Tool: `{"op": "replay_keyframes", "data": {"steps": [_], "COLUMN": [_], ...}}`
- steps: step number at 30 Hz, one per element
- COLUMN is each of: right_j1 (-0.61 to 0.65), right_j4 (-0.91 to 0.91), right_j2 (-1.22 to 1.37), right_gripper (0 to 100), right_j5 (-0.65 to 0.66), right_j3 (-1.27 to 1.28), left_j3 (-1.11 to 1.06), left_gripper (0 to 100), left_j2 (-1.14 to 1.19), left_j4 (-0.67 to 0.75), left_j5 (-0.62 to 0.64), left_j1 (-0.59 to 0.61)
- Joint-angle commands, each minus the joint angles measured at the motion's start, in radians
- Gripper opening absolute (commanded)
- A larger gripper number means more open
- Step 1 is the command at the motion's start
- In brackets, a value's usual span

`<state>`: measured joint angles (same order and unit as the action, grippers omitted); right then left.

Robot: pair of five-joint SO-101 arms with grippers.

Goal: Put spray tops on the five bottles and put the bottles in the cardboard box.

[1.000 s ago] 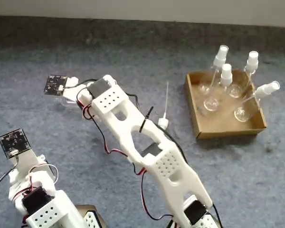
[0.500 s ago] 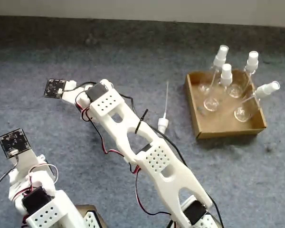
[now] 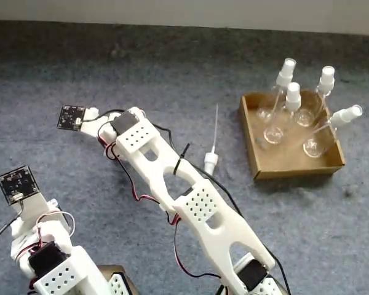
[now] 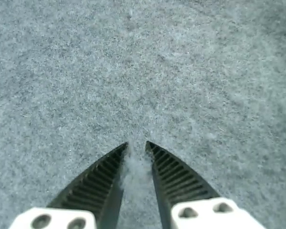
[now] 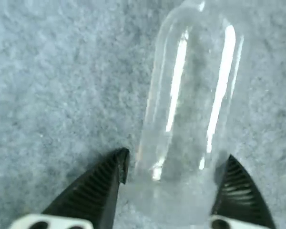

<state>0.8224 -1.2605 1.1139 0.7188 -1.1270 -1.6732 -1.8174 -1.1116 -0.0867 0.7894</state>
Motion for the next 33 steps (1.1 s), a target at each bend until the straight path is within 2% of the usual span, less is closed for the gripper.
{"op": "replay_keyframes", "data": {"steps": [1,4,7,11,15,23,28,33], "right_j1": [0.012,0.005,0.002,-0.024,-0.051,-0.099,-0.180,-0.272], "right_j4": [0.033,0.027,0.024,0.016,-0.097,-0.452,-0.507,-0.507], "right_j2": [-0.021,-0.021,-0.022,-0.030,-0.044,-0.056,-0.131,-0.246], "right_gripper": [18.5,18.0,13.5,9.8,9.8,9.8,9.8,9.8], "right_j5": [0.002,0.000,-0.009,-0.080,-0.092,-0.092,-0.098,-0.222], "right_j3": [-0.051,-0.051,-0.051,-0.094,-0.228,-0.671,-0.653,-0.653], "left_j3": [-0.015,-0.015,-0.015,-0.015,-0.016,-0.016,-0.019,-0.019], "left_gripper": [1,1,1,1,1,1,1,1], "left_j2": [-0.010,-0.010,-0.010,-0.010,-0.010,-0.010,-0.010,-0.010], "left_j4": [0.023,0.025,0.025,0.026,0.026,0.028,0.028,0.028], "left_j5": [-0.006,-0.006,-0.006,-0.006,-0.006,-0.006,-0.006,-0.006], "left_j1": [-0.005,-0.005,-0.005,-0.005,-0.005,-0.005,-0.005,-0.005]}}
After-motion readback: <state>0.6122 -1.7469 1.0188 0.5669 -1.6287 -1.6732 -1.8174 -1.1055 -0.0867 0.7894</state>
